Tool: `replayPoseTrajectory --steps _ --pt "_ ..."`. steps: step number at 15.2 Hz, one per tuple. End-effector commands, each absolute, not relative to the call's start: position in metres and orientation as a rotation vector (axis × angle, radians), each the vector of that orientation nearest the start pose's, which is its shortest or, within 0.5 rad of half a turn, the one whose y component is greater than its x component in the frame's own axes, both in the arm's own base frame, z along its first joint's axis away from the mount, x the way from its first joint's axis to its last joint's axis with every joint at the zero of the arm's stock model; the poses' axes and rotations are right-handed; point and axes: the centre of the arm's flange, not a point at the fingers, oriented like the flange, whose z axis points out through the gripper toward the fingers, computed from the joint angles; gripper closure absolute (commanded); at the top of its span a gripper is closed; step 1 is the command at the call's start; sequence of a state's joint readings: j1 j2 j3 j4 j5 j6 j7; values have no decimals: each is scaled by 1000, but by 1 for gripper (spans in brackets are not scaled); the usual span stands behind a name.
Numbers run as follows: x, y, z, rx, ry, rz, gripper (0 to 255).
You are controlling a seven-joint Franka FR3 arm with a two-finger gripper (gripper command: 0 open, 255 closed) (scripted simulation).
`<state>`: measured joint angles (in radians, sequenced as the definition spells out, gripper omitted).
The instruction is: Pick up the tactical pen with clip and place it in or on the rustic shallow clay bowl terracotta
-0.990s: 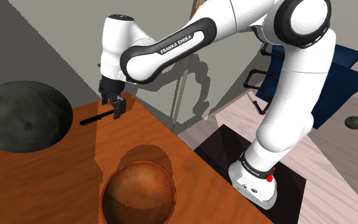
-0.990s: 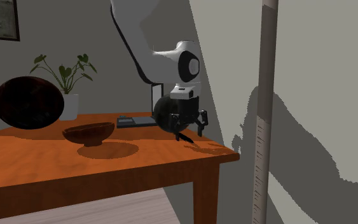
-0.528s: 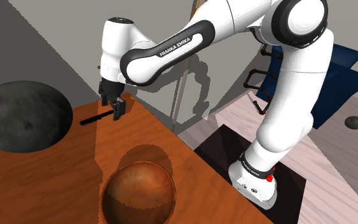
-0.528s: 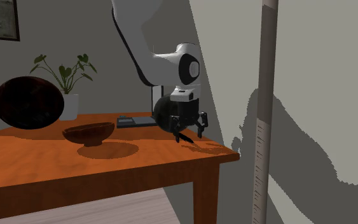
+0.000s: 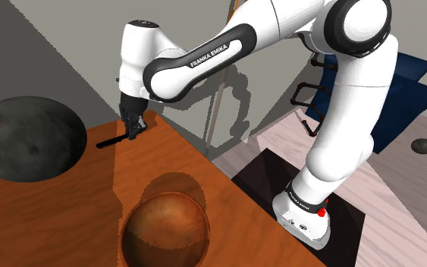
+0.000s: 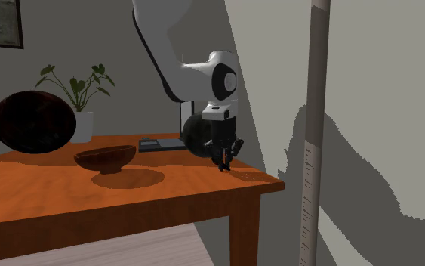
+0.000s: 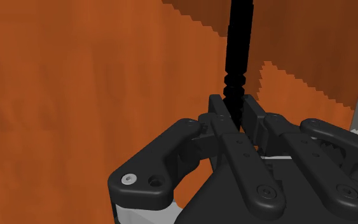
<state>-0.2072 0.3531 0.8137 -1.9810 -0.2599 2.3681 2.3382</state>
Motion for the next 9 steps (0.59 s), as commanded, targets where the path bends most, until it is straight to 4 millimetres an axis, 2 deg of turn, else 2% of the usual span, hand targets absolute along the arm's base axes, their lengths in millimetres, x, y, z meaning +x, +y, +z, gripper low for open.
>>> replayPoseTrajectory --steps 1,3,9 --pt "521 325 352 -2064 2150 62 255" --pt "520 325 353 -2064 2150 62 255" --pt "520 325 385 -2064 2150 62 255"
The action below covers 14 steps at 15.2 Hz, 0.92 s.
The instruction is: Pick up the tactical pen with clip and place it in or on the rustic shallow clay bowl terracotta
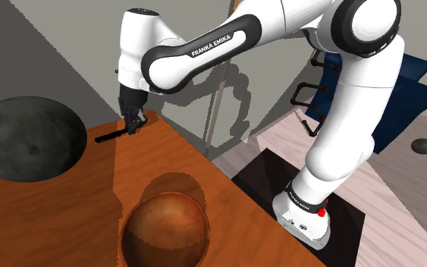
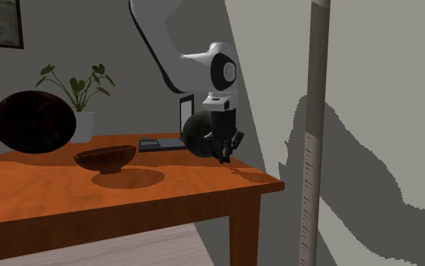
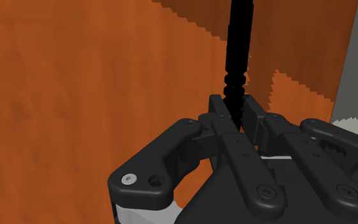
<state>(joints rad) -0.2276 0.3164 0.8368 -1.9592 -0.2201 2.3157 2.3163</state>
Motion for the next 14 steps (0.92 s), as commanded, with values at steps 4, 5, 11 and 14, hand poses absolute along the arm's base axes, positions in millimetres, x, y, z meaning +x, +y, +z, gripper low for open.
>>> replayPoseTrajectory --steps 4,5,11,14 --pt "520 325 406 -2064 2150 62 255" --pt "520 325 411 -2064 2150 62 255" --pt "520 325 443 -2064 2150 62 255" --pt "520 325 459 -2064 2150 62 255"
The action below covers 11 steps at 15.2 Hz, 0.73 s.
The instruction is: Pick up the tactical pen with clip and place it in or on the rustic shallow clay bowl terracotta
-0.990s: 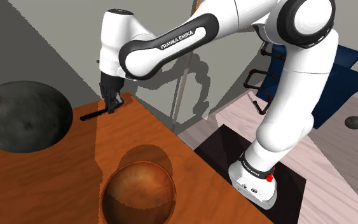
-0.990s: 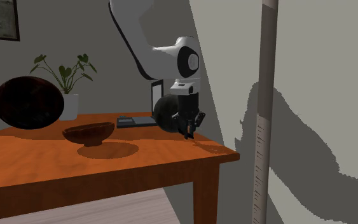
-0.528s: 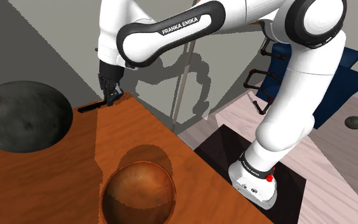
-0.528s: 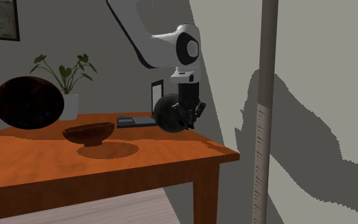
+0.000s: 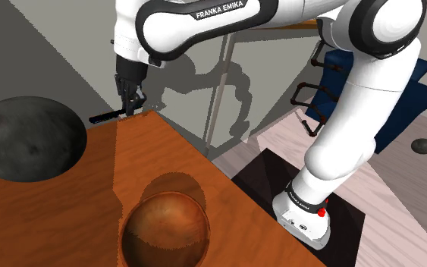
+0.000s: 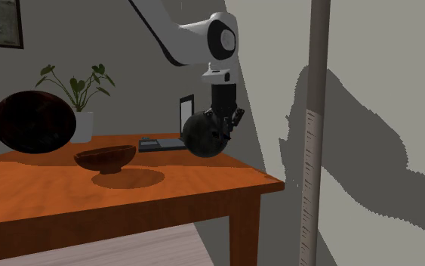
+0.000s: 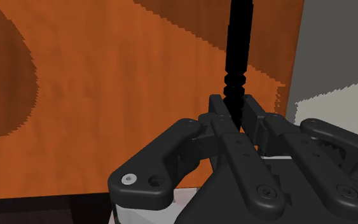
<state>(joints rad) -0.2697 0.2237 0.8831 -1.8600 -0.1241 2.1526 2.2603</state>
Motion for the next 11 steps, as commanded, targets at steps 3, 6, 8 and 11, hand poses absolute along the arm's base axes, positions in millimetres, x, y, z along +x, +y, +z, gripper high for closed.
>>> replayPoseTrajectory --steps 3,6,8,11 --pt "520 325 474 -2064 2150 62 255" --pt "520 325 490 -2064 2150 62 255" --pt "520 325 501 -2064 2150 62 255" --pt "495 331 505 -2064 2150 62 255"
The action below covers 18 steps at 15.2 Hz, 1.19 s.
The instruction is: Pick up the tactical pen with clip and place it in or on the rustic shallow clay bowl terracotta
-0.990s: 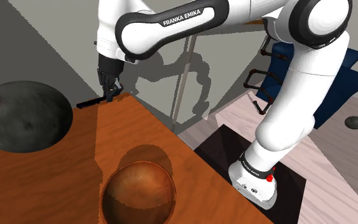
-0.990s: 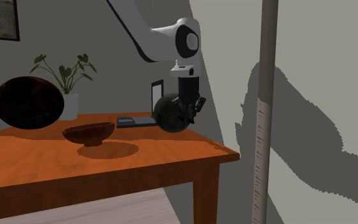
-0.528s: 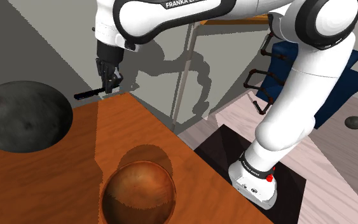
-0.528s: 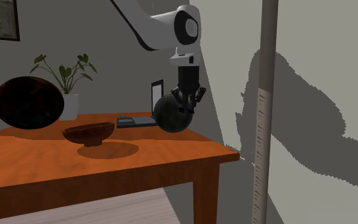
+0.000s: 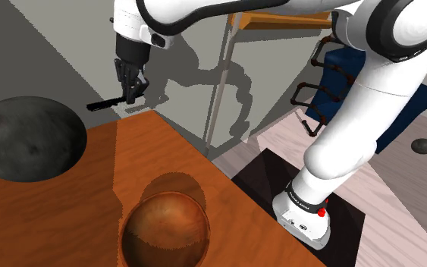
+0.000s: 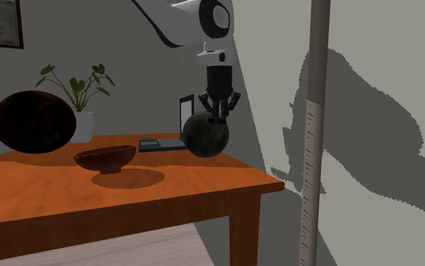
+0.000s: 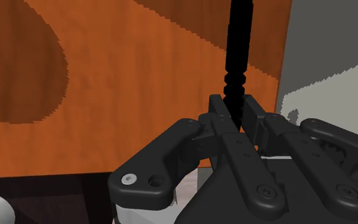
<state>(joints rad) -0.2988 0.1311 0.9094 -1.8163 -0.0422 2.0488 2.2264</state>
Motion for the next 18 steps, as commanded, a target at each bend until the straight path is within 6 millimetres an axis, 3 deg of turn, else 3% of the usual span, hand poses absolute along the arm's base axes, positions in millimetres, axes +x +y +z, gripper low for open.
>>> replayPoseTrajectory --steps 1,18 --pt "482 334 505 -2064 2150 62 255" --pt "263 383 510 -2064 2150 62 255"
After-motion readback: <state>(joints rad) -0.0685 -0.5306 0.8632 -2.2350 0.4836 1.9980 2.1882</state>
